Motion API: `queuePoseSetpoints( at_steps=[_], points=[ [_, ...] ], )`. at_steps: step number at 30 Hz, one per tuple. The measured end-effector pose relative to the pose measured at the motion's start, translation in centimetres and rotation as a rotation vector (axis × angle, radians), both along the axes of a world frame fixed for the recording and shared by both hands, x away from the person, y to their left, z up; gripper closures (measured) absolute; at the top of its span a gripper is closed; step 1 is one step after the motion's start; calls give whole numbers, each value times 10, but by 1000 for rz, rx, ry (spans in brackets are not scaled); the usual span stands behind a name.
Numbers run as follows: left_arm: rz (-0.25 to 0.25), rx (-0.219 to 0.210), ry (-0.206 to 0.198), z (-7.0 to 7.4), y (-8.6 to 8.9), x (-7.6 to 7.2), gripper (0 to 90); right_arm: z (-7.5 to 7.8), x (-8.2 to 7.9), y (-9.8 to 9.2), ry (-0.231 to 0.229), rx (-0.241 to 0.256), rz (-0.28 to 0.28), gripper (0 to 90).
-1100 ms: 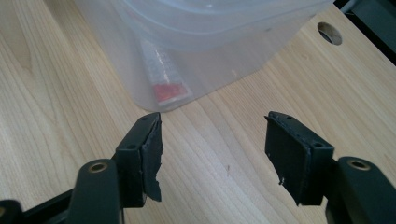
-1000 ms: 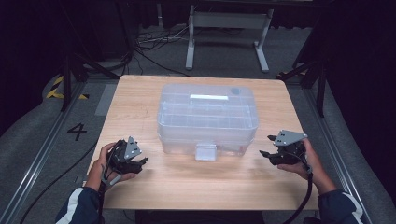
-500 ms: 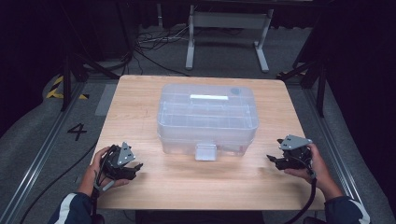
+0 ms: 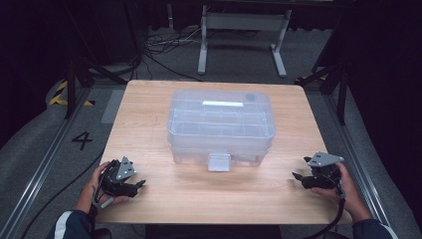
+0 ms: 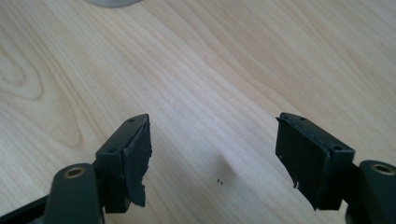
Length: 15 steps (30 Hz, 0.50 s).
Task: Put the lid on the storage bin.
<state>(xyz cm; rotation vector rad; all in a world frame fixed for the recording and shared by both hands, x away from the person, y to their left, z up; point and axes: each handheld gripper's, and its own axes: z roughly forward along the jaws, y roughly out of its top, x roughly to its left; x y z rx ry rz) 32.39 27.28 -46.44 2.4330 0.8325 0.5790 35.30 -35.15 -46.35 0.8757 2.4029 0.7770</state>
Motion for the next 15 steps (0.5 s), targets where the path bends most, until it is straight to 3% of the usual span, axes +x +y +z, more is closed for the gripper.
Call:
queuePoseSetpoints(
  at_steps=[5, 9, 15],
  points=[
    [19, -41, 12, -4, 8, -2, 233, -7, -4, -7, 4, 22, -24, 274],
    [35, -67, 20, -8, 13, -5, 216, -16, -10, -17, 16, 90, -44, 271],
    [62, -149, 25, -14, 20, -6, 201, -24, -16, -32, 31, 198, -98, 247]
  ],
)
